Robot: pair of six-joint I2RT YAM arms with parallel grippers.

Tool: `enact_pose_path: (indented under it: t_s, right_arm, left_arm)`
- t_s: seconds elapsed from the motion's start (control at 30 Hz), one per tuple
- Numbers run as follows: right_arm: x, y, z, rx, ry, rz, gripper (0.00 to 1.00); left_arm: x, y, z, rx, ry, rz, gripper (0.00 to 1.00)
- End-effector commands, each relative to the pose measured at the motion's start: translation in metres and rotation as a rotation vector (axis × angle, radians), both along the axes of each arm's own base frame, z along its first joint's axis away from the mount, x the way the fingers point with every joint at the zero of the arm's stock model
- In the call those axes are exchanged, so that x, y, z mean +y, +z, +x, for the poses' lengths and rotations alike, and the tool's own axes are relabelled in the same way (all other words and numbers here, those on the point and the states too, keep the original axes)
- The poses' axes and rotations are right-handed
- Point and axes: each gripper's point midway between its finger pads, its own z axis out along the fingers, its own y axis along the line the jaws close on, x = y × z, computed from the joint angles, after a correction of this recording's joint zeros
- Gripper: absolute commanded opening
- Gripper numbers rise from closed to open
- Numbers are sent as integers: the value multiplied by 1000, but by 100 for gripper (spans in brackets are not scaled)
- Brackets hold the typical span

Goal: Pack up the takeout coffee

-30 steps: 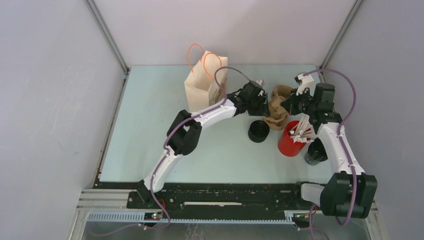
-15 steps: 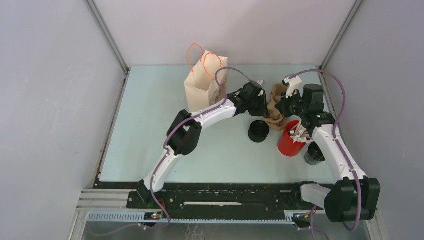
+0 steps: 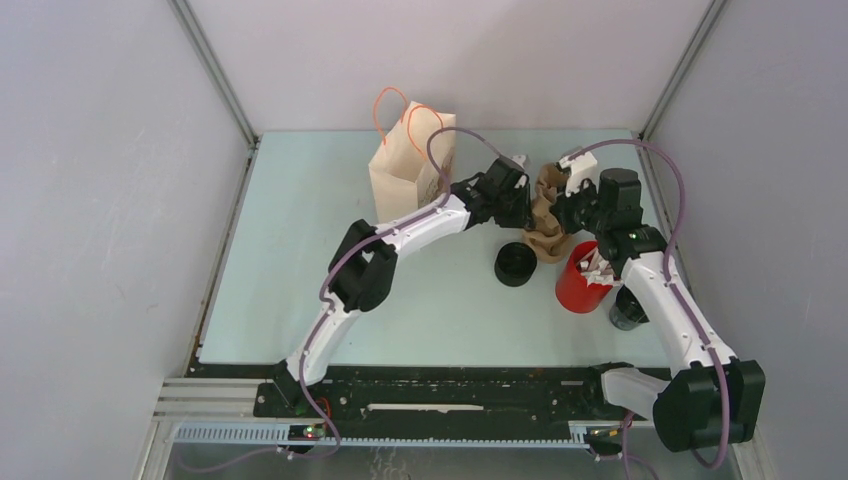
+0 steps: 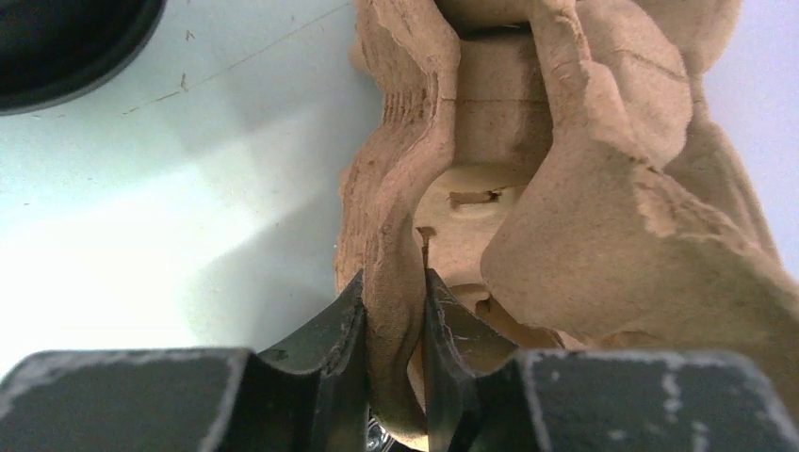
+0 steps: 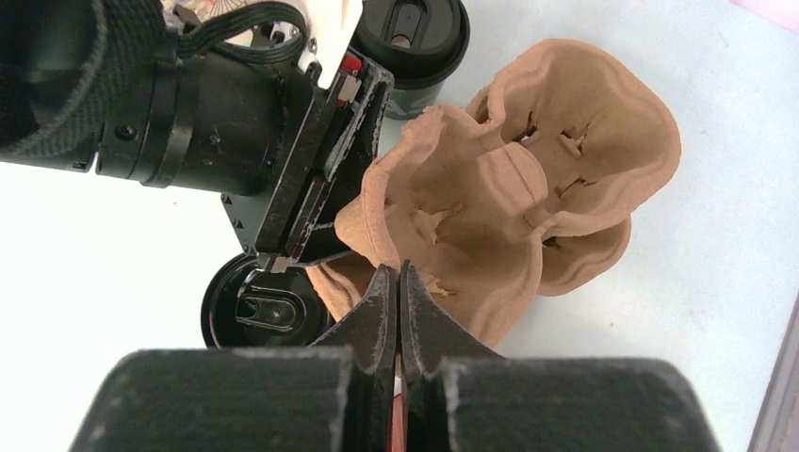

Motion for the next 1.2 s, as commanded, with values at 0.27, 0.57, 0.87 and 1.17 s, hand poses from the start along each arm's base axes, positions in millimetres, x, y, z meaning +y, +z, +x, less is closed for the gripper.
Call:
enact_pose_path:
  t_s: [0.27,0.57,0.87,1.17]
  right_arm:
    - [3,33,7,-125,4,-26,0]
    - [16,35,4,-135,29,-28,0]
    - [56,32,-32,128,65,208,3]
    - [59,43,-50,143,52,256,99]
  left_arm:
    - [1,74,17,-113,9,-86,33]
    - [10,84,20,-117,5,-88,6]
    - [22,110,12,-237,-85,-116,0]
    - [48,131,16,-361,-47,-50,0]
